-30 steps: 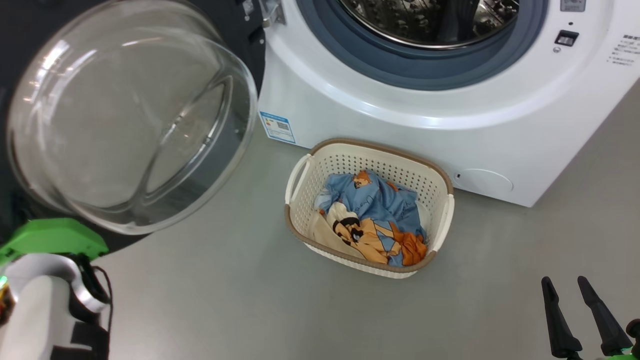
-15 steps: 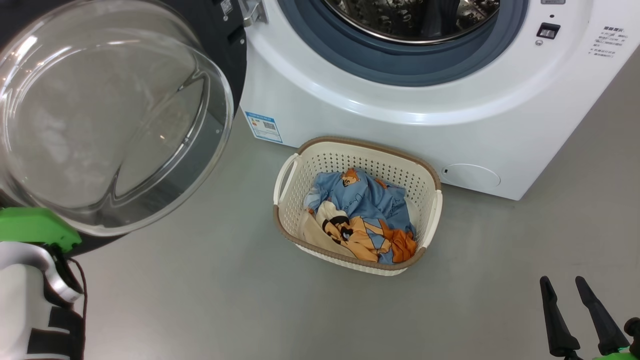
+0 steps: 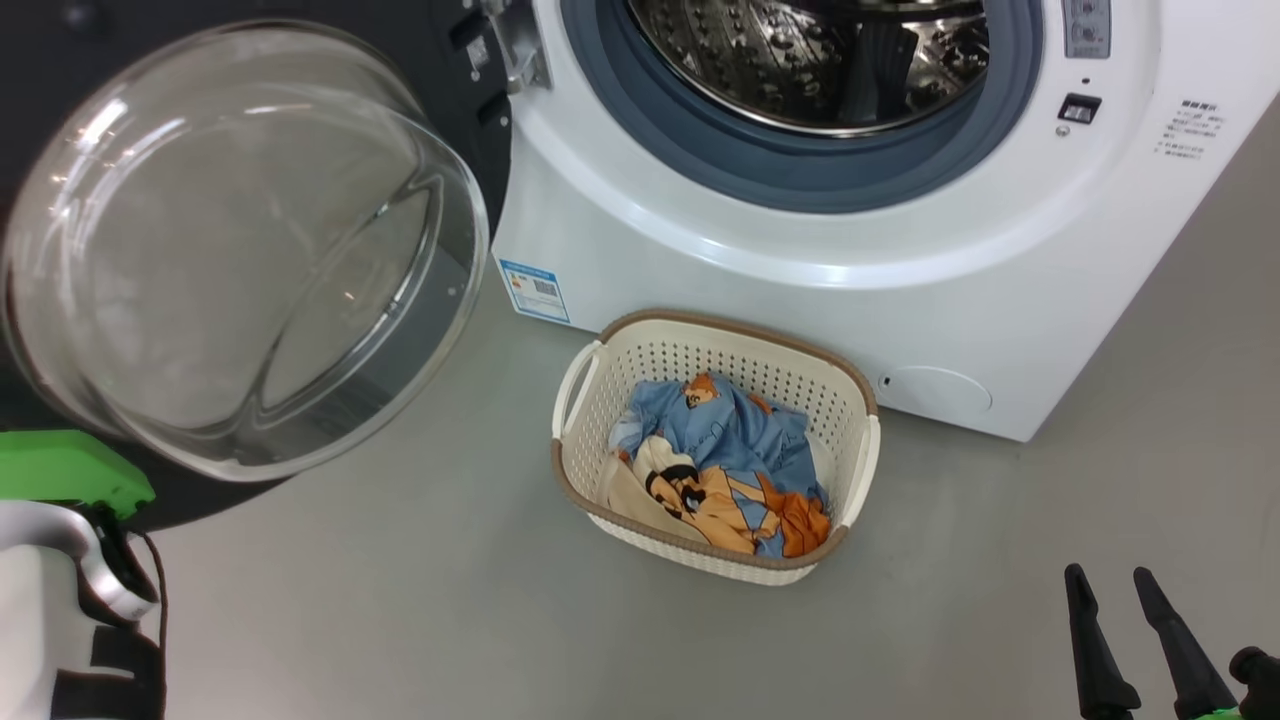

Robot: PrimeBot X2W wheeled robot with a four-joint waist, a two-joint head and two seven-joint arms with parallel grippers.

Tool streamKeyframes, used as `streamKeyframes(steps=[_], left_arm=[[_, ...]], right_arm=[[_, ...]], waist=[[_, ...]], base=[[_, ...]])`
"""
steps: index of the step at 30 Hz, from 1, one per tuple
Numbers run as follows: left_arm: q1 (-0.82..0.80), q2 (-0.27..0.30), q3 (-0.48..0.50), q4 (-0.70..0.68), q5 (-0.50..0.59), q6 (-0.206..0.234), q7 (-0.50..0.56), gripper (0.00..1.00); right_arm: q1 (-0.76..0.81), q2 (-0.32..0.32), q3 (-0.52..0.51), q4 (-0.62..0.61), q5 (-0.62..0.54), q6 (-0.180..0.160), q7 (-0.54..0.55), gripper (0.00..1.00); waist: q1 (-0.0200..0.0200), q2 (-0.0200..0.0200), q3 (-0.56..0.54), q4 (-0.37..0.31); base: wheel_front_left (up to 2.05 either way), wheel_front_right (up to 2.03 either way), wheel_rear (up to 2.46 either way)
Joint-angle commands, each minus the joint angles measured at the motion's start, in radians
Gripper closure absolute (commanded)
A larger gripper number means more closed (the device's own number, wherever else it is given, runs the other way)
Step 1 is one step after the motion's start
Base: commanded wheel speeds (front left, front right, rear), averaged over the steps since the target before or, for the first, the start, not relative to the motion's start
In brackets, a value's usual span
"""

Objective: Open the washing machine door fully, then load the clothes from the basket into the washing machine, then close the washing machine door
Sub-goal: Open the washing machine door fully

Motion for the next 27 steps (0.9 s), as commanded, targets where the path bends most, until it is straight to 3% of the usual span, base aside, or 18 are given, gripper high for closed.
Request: streamKeyframes(steps=[1,11,12,14,16,20,27], left_arm=[[0.006,0.046,0.027,-0.035,0.014,-0.008,-0.010,1.00],[0.096,-0.020,-0.024,-0.201,0.038,-0.088,-0.010,1.00],[0.111,-0.029,-0.029,-0.227,0.036,-0.095,-0.010,0.93],[0.144,-0.042,-0.045,-0.279,0.035,-0.115,-0.010,0.62],[0.183,-0.053,-0.057,-0.323,0.034,-0.126,-0.010,0.00],[0.261,-0.068,-0.087,-0.413,0.038,-0.142,-0.010,0.00],[0.382,-0.093,-0.144,-0.532,0.008,-0.205,-0.010,0.00]], right_arm=[[-0.011,-0.006,0.023,-0.018,-0.001,0.002,-0.012,0.00],[-0.006,0.029,0.034,-0.006,-0.011,0.002,-0.012,0.00],[-0.005,0.031,0.036,-0.006,-0.012,0.002,-0.012,0.00],[-0.004,0.036,0.037,-0.006,-0.015,0.002,-0.012,0.00],[-0.002,0.042,0.038,-0.007,-0.019,0.002,-0.012,0.00],[0.002,0.049,0.045,-0.015,-0.031,0.002,-0.012,0.00],[0.000,0.047,0.053,-0.040,-0.050,0.002,-0.012,0.00]], waist=[[0.0000,0.0000,-0.024,0.013],[0.0000,0.0000,-0.086,0.009],[0.0000,0.0000,-0.091,0.004],[0.0000,0.0000,-0.103,-0.009],[0.0000,0.0000,-0.116,-0.027],[0.0000,0.0000,-0.130,-0.071],[0.0000,0.0000,-0.136,-0.160]], base=[[0.00,0.00,0.00],[0.00,0.00,0.00],[0.00,0.00,0.00],[0.00,0.00,0.00],[0.00,0.00,0.00],[0.00,0.00,0.00],[0.00,0.00,0.00]])
